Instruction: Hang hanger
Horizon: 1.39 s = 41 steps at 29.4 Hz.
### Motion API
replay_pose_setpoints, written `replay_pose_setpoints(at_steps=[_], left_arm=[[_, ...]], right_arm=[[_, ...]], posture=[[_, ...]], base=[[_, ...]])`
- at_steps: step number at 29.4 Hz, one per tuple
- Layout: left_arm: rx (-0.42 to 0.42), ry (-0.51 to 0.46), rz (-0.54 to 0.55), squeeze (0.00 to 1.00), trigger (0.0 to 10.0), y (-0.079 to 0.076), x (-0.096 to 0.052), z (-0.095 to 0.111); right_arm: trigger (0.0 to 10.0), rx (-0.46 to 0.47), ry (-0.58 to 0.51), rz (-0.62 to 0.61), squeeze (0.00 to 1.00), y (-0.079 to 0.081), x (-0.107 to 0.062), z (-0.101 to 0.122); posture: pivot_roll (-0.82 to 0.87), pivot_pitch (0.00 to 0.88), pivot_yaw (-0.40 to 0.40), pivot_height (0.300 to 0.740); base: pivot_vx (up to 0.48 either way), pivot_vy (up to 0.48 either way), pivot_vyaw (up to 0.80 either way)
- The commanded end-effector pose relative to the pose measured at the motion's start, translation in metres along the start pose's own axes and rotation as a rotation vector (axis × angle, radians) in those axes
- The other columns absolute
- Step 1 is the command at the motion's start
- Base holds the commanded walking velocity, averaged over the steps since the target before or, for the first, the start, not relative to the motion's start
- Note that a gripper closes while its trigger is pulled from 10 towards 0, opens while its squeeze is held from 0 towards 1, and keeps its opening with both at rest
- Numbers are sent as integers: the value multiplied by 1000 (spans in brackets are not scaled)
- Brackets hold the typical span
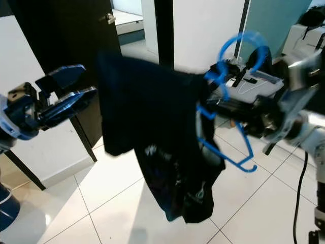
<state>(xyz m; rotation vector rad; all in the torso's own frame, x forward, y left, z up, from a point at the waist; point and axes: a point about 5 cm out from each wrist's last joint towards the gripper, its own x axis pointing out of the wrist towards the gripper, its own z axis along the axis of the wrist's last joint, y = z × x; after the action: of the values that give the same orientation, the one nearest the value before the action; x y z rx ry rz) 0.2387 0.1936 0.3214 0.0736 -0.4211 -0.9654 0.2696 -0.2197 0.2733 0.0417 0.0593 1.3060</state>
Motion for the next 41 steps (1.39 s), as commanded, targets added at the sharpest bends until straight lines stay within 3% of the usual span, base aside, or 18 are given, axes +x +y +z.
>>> replay_pose_setpoints(at_steps=[1, 3, 7, 11, 12, 14, 15, 16, 22, 30, 32, 33, 34, 35, 41], left_arm=[[60, 34, -12, 0, 10000, -1, 3, 4], [124, 80, -54, 0, 10000, -3, 8, 8], [142, 92, -74, 0, 10000, -3, 10, 9], [227, 311, -306, 0, 10000, -12, 17, -4], [227, 311, -306, 0, 10000, -12, 17, -4], [236, 438, -383, 0, 10000, -13, 16, -19], [236, 438, -383, 0, 10000, -13, 16, -19], [232, 504, -413, 0, 10000, -13, 15, -29], [232, 636, -418, 0, 10000, -6, 17, -54], [202, 650, -403, 0, 10000, -2, 19, -61], [189, 648, -407, 0, 9490, -2, 19, -62], [179, 646, -422, 0, 4235, -3, 19, -62], [179, 646, -422, 0, 4235, -3, 19, -62], [163, 648, -440, 0, 0, -4, 17, -62], [146, 665, -470, 0, 0, -6, 15, -66]], right_arm=[[10000, -30, 51, 21, 0, 2, 6, -4], [10000, -24, 95, 38, 0, 2, 6, -12], [10000, -22, 101, 46, 0, 1, 7, -13], [10000, -34, 147, 92, 0, 1, 17, -19], [10000, -34, 147, 92, 0, 1, 17, -19], [10000, -44, 155, 111, 0, 1, 21, -20], [10000, -44, 155, 111, 0, 1, 21, -20], [10000, -50, 158, 121, 0, 1, 23, -20], [10000, -68, 165, 161, 0, 4, 30, -21], [10000, -76, 163, 204, 0, 11, 34, -22], [10000, -77, 163, 206, 0, 11, 35, -22], [10000, -79, 164, 208, 0, 11, 35, -22], [10000, -79, 164, 208, 0, 11, 35, -22], [10000, -80, 166, 209, 0, 11, 35, -22], [10000, -85, 165, 222, 0, 11, 38, -22]], posture=[[-27, 0, 35, 731], [-21, 0, 30, 731], [-21, 0, 30, 731], [-11, 0, 32, 731], [-11, 0, 32, 731], [-9, 0, 35, 731], [-9, 0, 35, 731], [-10, 0, 42, 731], [-19, 0, 51, 731], [-23, 0, 55, 731], [-23, 0, 55, 731], [-23, 0, 56, 731], [-23, 0, 56, 731], [-22, 0, 55, 731], [-20, 0, 53, 731]], base=[[0, 0, 0], [0, 0, 0], [0, 0, 0], [0, 0, 0], [0, 0, 0], [0, 0, 0], [0, 0, 0], [0, 0, 0], [0, 0, 0], [0, 0, 0], [0, 0, 0], [0, 0, 0], [0, 0, 0], [0, 0, 0], [0, 0, 0]])
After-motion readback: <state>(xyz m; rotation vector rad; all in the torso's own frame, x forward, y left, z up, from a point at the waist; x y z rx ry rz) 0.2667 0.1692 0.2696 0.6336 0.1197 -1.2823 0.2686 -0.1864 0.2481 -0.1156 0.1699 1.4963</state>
